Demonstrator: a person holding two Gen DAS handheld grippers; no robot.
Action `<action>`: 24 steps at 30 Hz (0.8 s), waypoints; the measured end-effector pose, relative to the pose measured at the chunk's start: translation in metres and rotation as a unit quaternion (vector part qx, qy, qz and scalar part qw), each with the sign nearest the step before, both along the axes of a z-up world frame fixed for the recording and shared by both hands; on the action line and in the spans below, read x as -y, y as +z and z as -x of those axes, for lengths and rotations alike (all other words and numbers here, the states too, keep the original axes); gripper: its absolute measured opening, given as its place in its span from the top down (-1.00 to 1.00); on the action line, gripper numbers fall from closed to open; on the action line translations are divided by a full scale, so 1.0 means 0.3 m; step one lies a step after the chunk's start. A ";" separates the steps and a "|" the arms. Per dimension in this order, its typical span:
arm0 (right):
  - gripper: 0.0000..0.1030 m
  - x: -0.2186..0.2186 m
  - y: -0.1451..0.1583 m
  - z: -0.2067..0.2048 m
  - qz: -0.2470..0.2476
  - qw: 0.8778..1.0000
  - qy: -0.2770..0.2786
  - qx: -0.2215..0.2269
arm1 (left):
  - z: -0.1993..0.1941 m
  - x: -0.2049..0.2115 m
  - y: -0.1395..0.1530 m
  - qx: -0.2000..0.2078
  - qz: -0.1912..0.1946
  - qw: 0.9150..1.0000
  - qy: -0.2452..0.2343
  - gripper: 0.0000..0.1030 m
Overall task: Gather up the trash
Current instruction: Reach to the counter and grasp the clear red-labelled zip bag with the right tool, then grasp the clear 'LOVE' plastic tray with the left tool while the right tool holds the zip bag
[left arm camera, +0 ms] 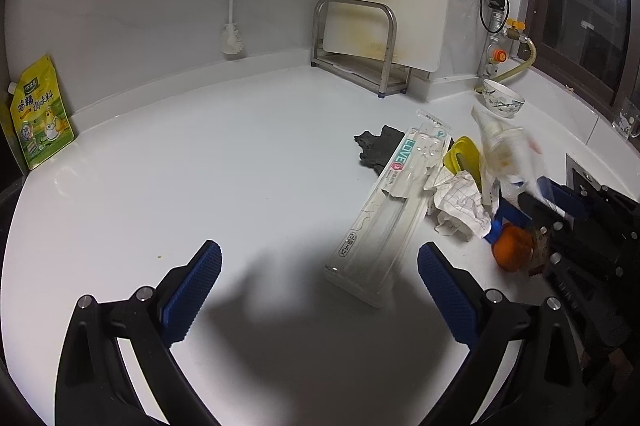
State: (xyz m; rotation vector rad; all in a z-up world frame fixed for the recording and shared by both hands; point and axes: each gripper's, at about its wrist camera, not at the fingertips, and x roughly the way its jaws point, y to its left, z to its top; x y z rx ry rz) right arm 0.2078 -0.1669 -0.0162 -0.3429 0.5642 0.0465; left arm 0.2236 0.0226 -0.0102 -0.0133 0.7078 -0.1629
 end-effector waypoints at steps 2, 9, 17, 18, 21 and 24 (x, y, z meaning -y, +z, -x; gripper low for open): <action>0.74 0.041 0.016 0.007 -0.034 0.999 -0.006 0.002 | -0.004 0.016 0.000 0.001 0.000 1.000 -0.004 -0.88; 0.82 0.189 0.073 0.043 -0.155 0.987 -0.028 0.016 | -0.034 0.072 -0.006 0.003 -0.006 1.000 -0.018 -0.88; 0.83 0.260 0.099 0.067 -0.206 0.978 -0.030 0.023 | -0.116 0.126 -0.056 -0.034 -0.019 0.999 -0.033 -0.88; 0.83 0.264 0.100 0.068 -0.209 0.977 -0.029 0.024 | -0.122 0.129 -0.060 -0.039 -0.021 0.998 -0.034 -0.88; 0.83 0.269 0.104 0.074 -0.213 0.976 -0.026 0.027 | -0.152 0.147 -0.071 -0.054 -0.021 0.997 -0.041 -0.88; 0.83 0.272 0.110 0.080 -0.214 0.976 -0.023 0.030 | -0.192 0.163 -0.084 -0.071 -0.027 0.996 -0.040 -0.88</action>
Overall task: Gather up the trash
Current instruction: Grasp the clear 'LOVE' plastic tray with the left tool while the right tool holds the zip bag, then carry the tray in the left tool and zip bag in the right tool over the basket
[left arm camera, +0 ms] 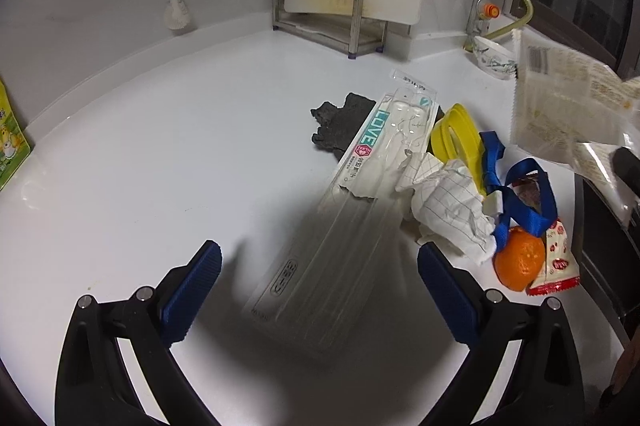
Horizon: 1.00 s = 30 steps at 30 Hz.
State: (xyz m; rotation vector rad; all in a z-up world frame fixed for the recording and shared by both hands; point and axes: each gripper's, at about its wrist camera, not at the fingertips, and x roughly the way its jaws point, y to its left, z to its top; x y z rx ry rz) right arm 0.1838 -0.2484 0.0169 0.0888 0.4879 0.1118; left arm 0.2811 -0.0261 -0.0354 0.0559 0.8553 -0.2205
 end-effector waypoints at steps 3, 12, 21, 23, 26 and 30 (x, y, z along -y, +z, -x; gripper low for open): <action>0.83 0.004 0.000 0.003 -0.003 1.000 0.002 -0.002 | -0.029 0.018 -0.012 -0.010 -0.003 1.000 -0.004 -0.86; 0.83 0.009 0.002 0.005 -0.008 1.000 0.004 -0.004 | -0.078 0.044 -0.038 -0.035 -0.002 0.999 -0.015 -0.30; 0.83 0.010 -0.008 0.028 -0.012 1.000 -0.001 -0.012 | -0.042 0.010 0.000 -0.019 0.026 0.999 -0.005 -0.10; 0.83 0.009 -0.010 0.035 -0.015 1.000 -0.003 -0.015 | -0.025 -0.007 0.011 -0.013 0.027 1.000 0.001 -0.09; 0.83 0.005 -0.010 0.050 -0.016 1.000 -0.005 -0.017 | -0.001 -0.041 0.030 -0.006 0.037 0.999 0.011 -0.02; 0.83 -0.005 -0.013 0.073 -0.017 1.000 -0.007 -0.021 | 0.044 -0.074 0.060 0.004 0.047 0.999 0.019 0.01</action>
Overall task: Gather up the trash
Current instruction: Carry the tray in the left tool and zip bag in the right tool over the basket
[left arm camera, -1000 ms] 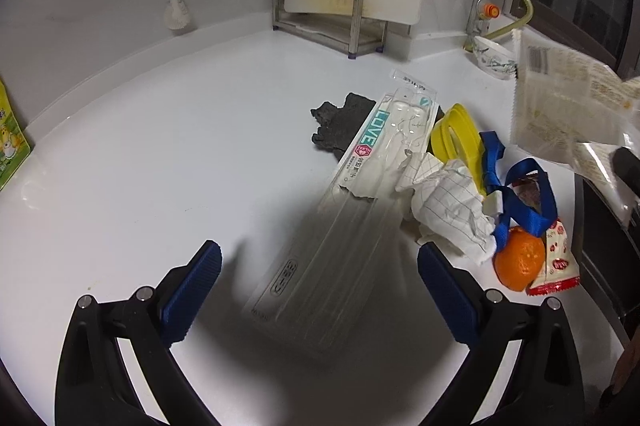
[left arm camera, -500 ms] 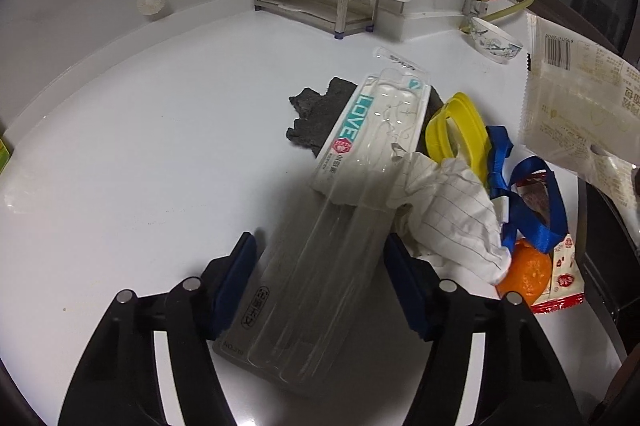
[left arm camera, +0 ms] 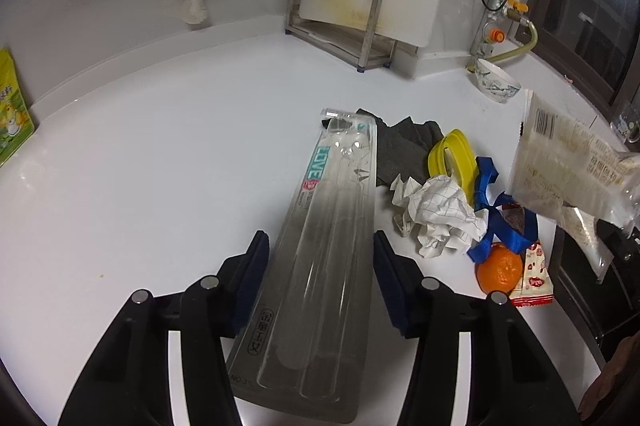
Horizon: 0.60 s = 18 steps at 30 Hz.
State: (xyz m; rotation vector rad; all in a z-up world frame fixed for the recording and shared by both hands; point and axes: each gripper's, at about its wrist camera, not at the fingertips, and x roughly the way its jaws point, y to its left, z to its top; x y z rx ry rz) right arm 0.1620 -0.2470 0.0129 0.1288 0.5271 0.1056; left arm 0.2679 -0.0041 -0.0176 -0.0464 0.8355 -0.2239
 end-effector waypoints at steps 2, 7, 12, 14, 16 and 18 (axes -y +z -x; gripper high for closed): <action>0.83 -0.006 -0.001 0.016 0.000 1.000 -0.001 -0.002 | 0.022 -0.009 0.010 0.004 0.002 1.000 0.001 0.06; 0.83 -0.024 0.001 0.056 -0.002 1.000 -0.001 -0.004 | 0.075 -0.036 0.029 0.008 0.012 1.000 0.005 0.08; 0.83 -0.045 0.008 0.086 0.001 1.000 0.002 -0.001 | 0.134 -0.052 0.050 0.023 0.009 1.000 0.009 0.08; 0.83 -0.051 0.019 0.098 0.001 1.000 0.002 0.002 | 0.157 -0.060 0.061 0.029 0.008 0.999 0.010 0.08; 0.83 -0.055 0.034 0.113 -0.001 1.000 0.003 0.006 | 0.182 -0.067 0.077 0.035 0.008 0.999 0.010 0.08; 0.83 -0.059 0.046 0.132 -0.001 1.000 0.002 0.009 | 0.215 -0.071 0.093 0.043 0.009 0.999 0.010 0.08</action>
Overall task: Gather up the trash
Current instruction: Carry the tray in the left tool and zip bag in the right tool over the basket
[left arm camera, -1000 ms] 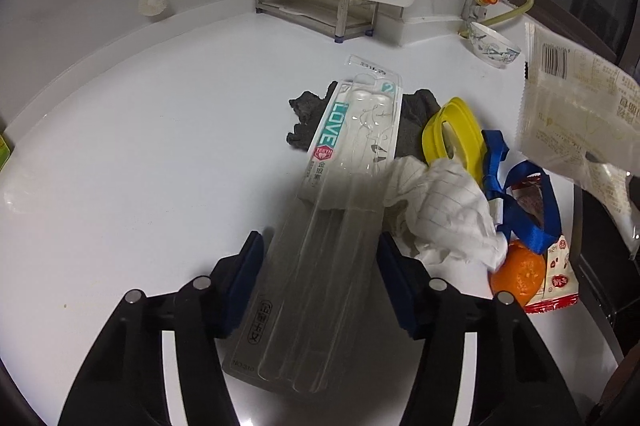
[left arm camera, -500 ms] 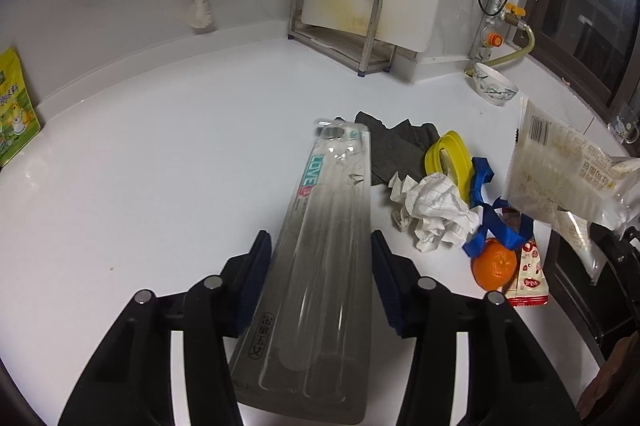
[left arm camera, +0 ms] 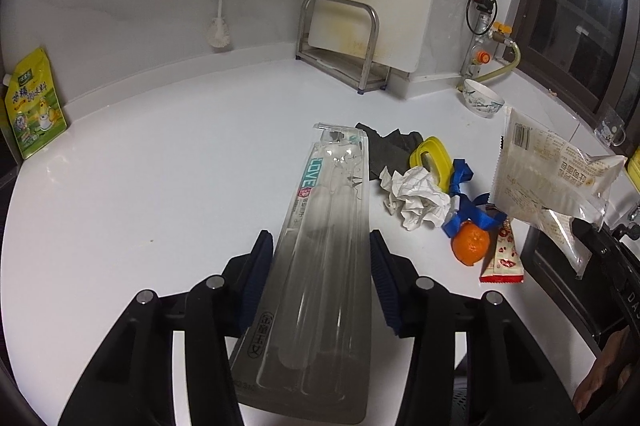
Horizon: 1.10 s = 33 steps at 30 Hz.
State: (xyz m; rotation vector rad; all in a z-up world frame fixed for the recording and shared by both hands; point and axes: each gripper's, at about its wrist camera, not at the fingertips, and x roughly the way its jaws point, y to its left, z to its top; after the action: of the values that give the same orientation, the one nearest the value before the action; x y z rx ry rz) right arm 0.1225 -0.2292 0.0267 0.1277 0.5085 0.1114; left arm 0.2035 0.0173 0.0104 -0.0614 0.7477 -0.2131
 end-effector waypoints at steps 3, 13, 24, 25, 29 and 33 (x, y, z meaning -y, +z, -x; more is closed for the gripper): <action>0.83 -0.007 0.007 0.039 -0.001 1.000 -0.001 0.002 | 0.050 0.000 0.022 0.010 0.000 1.000 -0.003 0.08; 0.83 -0.050 0.011 0.242 -0.004 1.000 -0.001 0.000 | 0.289 0.008 0.081 0.043 -0.006 0.999 -0.014 0.08; 0.83 -0.111 -0.057 0.519 -0.012 1.000 0.006 -0.020 | 0.605 0.051 0.067 0.050 -0.010 0.998 -0.045 0.08; 0.83 -0.114 -0.070 0.544 -0.014 1.000 0.006 -0.024 | 0.627 0.054 0.059 0.047 -0.009 0.998 -0.048 0.08; 0.83 -0.121 -0.124 0.617 -0.022 0.999 0.002 -0.040 | 0.716 0.074 0.018 0.034 -0.008 0.998 -0.061 0.08; 0.83 -0.115 -0.177 0.681 -0.028 0.998 -0.003 -0.053 | 0.782 0.093 -0.020 0.025 -0.007 0.997 -0.072 0.07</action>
State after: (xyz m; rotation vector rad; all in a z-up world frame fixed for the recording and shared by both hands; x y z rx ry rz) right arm -0.0819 -0.1946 -0.0263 0.1904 0.6111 0.1130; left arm -0.0311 -0.0105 0.0045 0.0107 0.7034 -0.3449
